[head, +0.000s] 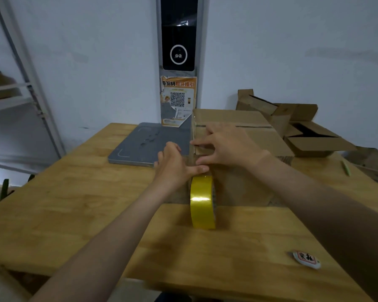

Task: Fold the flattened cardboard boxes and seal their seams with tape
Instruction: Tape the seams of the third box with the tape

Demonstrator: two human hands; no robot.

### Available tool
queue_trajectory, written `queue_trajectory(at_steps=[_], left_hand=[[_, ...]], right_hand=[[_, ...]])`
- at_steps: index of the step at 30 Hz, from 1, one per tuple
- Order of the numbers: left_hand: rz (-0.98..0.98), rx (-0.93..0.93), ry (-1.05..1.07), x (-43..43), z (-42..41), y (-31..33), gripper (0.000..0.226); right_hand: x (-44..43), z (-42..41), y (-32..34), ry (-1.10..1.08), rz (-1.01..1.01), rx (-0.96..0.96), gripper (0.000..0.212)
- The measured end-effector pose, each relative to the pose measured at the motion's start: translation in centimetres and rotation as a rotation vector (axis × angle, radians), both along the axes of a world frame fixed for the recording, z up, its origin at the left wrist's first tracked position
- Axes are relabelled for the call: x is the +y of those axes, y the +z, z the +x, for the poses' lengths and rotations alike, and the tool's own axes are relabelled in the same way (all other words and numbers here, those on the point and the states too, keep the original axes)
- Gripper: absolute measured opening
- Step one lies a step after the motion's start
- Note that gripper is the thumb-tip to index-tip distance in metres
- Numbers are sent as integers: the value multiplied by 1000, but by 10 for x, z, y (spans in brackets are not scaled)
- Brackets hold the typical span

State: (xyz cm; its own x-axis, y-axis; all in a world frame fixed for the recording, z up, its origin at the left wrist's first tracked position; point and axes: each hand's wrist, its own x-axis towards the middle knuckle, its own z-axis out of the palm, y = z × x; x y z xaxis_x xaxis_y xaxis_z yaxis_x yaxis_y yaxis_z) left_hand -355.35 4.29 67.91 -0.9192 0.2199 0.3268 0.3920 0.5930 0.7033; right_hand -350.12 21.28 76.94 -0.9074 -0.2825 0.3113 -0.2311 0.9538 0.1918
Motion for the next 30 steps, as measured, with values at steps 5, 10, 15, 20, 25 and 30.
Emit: queue_trajectory(at_steps=[5, 10, 15, 20, 25, 30], left_hand=[[213, -402, -77, -15, 17, -10, 62], [562, -747, -277, -10, 58, -15, 47], [658, -811, -166, 2, 71, -1, 24], [679, -869, -136, 0, 69, 2, 27], [663, -904, -111, 2, 72, -10, 26], [680, -895, -126, 9, 78, -14, 31]], right_hand=[[0, 2, -5, -34, 51, 6, 70], [-3, 5, -11, -39, 142, 44, 75], [-4, 6, -14, -52, 165, 51, 76], [-5, 7, -14, -44, 162, 51, 75], [-5, 8, -16, -41, 152, 56, 75], [-4, 12, -14, -46, 79, 1, 79]])
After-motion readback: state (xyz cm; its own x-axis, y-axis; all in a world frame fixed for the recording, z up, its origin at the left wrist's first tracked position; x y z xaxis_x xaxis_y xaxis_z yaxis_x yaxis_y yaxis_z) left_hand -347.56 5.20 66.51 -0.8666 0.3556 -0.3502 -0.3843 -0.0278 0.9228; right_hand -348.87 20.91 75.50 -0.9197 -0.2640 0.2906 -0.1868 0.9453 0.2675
